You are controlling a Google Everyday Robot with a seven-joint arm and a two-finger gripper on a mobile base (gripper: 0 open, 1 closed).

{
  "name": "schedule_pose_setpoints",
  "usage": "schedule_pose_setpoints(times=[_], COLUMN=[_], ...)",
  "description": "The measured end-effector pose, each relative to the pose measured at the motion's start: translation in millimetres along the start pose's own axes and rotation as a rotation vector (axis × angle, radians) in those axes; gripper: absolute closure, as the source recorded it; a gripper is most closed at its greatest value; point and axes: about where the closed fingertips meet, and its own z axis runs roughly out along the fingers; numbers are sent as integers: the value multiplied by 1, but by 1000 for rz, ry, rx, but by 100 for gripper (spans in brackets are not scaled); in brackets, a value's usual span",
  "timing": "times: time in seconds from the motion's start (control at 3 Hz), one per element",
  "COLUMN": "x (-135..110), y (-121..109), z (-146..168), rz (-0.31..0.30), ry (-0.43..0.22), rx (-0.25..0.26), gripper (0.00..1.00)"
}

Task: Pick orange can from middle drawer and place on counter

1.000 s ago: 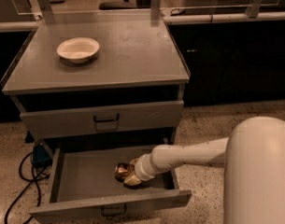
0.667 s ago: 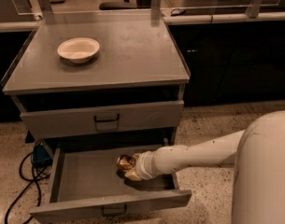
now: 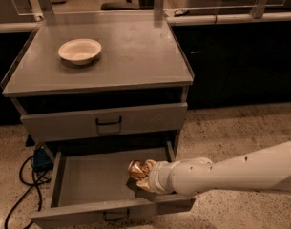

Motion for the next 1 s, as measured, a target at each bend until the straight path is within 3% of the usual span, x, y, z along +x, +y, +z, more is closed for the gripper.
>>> schedule_pose_setpoints(times=[0.33,0.67,1.0], x=[-1,-28,-100], y=[0,-23,-88], z=[2,-16,-73], rz=[0,-26,-56], ry=[1,-27,-65], rx=[-8,15,84], gripper=[100,100,100])
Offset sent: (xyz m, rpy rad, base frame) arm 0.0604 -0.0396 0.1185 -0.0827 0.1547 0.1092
